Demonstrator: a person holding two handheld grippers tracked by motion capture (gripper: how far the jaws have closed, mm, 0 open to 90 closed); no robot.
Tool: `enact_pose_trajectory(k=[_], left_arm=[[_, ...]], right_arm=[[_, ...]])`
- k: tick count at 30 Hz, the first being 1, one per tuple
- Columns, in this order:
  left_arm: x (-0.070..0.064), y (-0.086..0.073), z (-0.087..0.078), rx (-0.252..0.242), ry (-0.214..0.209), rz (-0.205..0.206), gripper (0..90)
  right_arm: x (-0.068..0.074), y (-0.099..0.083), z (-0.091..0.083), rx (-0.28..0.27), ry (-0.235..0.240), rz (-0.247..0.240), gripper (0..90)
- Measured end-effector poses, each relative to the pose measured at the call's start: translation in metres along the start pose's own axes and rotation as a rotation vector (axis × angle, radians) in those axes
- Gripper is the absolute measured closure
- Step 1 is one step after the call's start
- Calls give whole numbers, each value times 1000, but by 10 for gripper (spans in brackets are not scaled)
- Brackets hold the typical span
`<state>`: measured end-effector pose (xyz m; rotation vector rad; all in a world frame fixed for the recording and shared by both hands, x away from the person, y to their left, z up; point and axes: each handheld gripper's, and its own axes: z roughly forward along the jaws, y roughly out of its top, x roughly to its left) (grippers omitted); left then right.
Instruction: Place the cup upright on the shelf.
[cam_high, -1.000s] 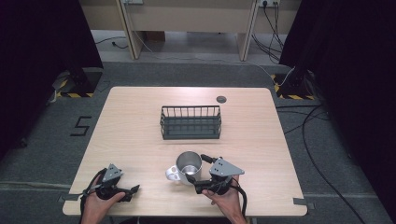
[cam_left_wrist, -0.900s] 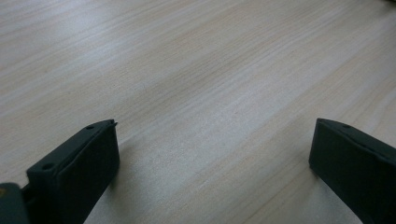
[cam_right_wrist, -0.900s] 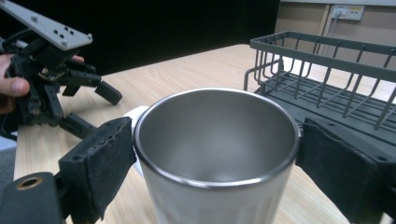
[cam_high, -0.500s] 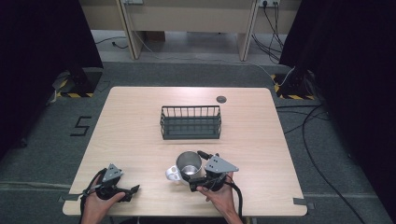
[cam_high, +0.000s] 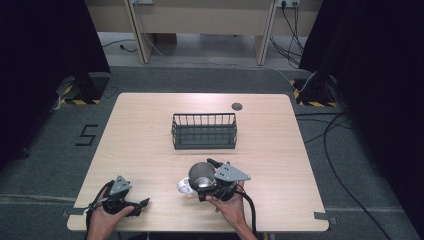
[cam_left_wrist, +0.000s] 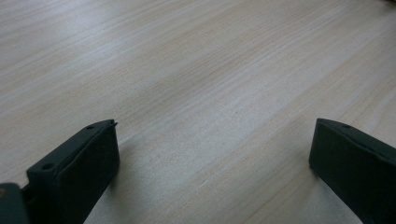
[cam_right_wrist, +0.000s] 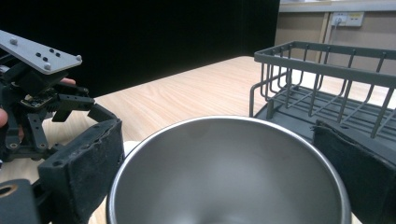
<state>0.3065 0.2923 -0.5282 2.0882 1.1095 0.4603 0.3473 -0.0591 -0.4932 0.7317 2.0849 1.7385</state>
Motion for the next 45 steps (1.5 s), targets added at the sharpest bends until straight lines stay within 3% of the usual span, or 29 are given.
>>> enact_pose_trajectory(k=[31, 40, 45], left_arm=[[0, 0, 0, 1, -1, 3, 10], [0, 0, 0, 1, -1, 3, 9], [0, 0, 0, 1, -1, 3, 9]], right_arm=[[2, -5, 7, -8, -17, -3, 64], [-4, 3, 3, -27, -31, 13, 65], [-8, 11, 3, -12, -45, -12, 65]])
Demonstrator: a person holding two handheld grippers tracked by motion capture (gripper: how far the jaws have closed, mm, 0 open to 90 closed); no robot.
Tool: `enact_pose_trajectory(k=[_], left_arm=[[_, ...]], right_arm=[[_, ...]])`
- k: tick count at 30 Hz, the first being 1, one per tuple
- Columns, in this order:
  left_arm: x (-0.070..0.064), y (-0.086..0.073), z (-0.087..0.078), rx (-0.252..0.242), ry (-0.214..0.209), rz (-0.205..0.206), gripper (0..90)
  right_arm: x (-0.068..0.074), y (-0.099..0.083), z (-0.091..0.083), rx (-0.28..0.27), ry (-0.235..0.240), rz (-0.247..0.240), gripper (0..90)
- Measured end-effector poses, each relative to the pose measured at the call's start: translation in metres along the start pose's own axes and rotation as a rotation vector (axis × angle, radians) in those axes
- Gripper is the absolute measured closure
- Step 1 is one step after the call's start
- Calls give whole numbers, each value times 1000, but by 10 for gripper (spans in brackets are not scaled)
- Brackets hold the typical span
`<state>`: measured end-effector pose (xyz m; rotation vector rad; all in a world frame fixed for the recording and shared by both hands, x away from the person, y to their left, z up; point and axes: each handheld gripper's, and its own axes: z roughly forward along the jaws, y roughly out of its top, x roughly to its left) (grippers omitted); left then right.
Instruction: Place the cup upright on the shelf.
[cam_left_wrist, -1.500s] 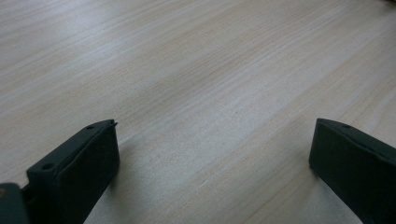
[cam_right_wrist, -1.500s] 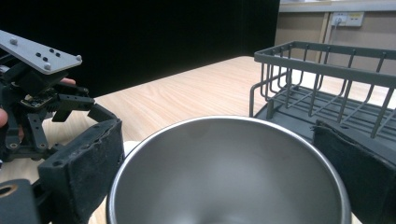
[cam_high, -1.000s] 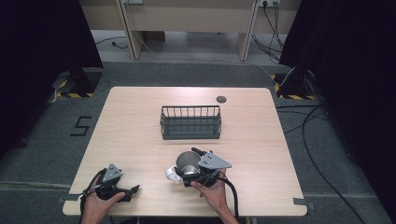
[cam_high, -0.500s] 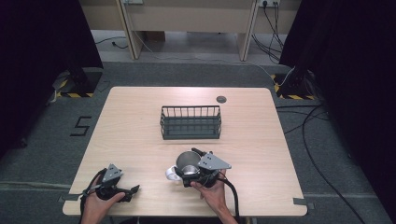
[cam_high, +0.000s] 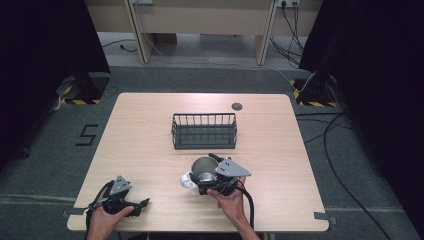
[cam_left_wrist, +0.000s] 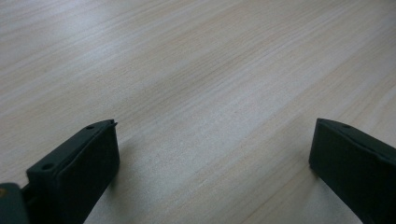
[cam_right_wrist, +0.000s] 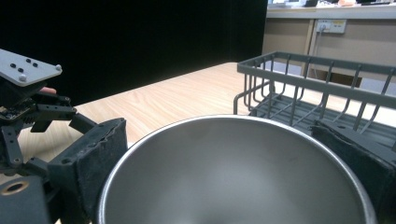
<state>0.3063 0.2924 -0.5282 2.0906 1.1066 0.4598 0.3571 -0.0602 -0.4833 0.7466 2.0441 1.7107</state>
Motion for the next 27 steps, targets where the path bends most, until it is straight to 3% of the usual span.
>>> enact_pose_trajectory(k=[5, 17, 27], left_arm=[[0, 0, 0, 0, 0, 0, 9], [0, 0, 0, 1, 0, 1, 10], [0, 0, 0, 0, 0, 1, 9]], right_arm=[[-3, 11, 1, 1, 0, -23, 65], [-12, 25, 2, 15, -3, -4, 66], [-21, 48, 6, 23, -6, -16, 66]])
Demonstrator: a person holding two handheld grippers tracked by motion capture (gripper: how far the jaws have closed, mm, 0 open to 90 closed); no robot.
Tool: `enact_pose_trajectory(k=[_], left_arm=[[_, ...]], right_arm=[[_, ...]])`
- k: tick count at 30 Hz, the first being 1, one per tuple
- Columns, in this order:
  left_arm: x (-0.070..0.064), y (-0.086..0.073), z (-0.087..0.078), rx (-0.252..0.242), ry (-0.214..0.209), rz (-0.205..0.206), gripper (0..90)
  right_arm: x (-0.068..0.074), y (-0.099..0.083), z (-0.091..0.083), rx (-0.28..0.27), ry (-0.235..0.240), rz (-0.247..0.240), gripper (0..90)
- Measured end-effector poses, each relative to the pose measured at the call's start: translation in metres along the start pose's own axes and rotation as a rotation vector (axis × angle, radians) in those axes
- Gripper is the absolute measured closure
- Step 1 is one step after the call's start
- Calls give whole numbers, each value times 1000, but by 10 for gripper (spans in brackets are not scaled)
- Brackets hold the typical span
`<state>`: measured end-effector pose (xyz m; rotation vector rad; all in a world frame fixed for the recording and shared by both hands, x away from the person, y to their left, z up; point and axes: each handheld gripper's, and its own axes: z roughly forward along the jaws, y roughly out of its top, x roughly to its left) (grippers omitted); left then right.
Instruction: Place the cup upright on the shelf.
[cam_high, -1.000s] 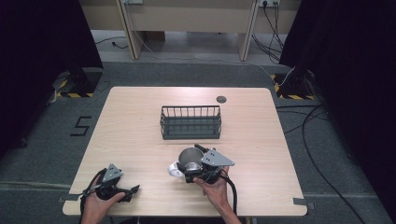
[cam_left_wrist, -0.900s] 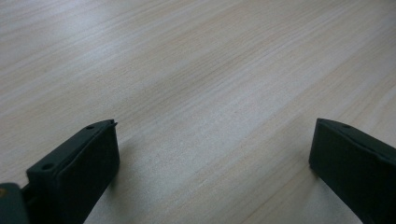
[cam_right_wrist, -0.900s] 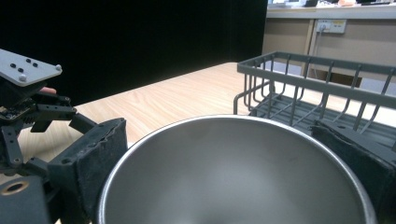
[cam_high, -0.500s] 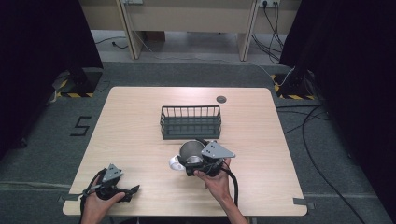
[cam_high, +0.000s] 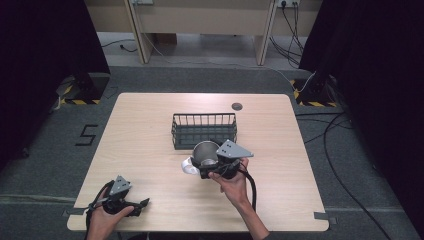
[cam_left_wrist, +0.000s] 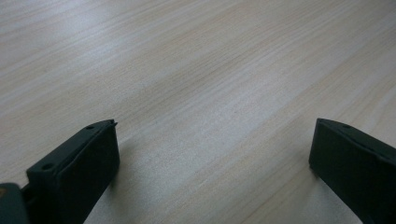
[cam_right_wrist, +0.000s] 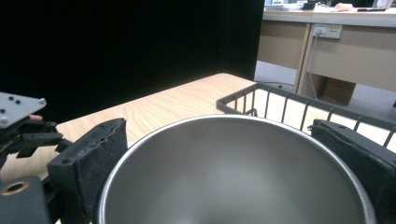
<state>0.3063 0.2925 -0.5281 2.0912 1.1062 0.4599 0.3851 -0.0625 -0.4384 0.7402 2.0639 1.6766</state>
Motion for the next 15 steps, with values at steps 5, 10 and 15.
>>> enact_pose_trajectory(k=[5, 10, 15], left_arm=[[0, 0, 0, 0, 0, 0, 9], [0, 0, 0, 0, 0, 0, 9], [0, 0, 0, 0, 0, 0, 9]], right_arm=[[-5, 10, 4, 5, -5, 0, 66], [-11, 17, 5, 4, -8, 4, 66], [-21, 31, 5, -10, -16, 24, 66]])
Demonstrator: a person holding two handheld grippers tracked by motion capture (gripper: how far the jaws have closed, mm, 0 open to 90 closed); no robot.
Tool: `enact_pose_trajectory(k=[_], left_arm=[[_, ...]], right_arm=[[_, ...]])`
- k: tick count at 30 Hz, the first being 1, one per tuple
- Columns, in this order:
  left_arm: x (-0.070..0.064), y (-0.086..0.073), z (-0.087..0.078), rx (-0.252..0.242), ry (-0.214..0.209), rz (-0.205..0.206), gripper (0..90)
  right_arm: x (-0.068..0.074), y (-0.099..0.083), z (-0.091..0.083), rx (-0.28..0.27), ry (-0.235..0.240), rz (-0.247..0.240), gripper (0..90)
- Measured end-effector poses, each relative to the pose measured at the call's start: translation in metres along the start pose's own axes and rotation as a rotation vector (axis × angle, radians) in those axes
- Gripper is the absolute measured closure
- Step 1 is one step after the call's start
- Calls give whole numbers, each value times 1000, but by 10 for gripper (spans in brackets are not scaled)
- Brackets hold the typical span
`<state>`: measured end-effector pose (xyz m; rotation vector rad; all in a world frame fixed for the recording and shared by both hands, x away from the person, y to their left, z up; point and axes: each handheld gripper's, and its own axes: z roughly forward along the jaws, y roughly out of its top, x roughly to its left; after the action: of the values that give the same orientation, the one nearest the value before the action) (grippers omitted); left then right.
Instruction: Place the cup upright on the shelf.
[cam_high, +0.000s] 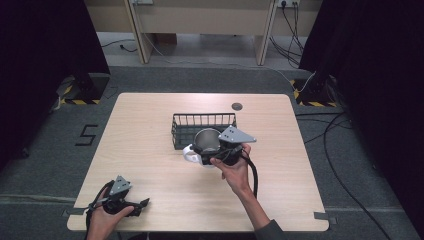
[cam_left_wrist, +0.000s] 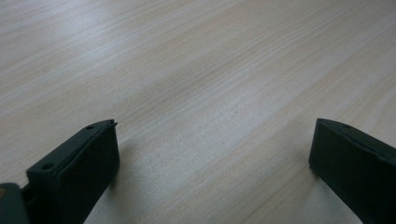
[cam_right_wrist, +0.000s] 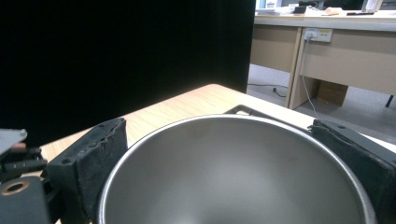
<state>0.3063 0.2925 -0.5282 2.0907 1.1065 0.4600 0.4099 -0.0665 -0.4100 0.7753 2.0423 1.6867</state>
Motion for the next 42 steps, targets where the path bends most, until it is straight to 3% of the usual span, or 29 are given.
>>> enact_pose_trajectory(k=[21, 33, 42], left_arm=[[0, 0, 0, 1, -1, -1, 9], [0, 0, 0, 3, -1, -1, 9], [0, 0, 0, 2, -2, 1, 9]], right_arm=[[-27, 38, 20, 1, -45, 16, 66], [-44, 51, 36, 2, -90, 3, 66], [-57, 50, 51, 8, -113, 19, 66]])
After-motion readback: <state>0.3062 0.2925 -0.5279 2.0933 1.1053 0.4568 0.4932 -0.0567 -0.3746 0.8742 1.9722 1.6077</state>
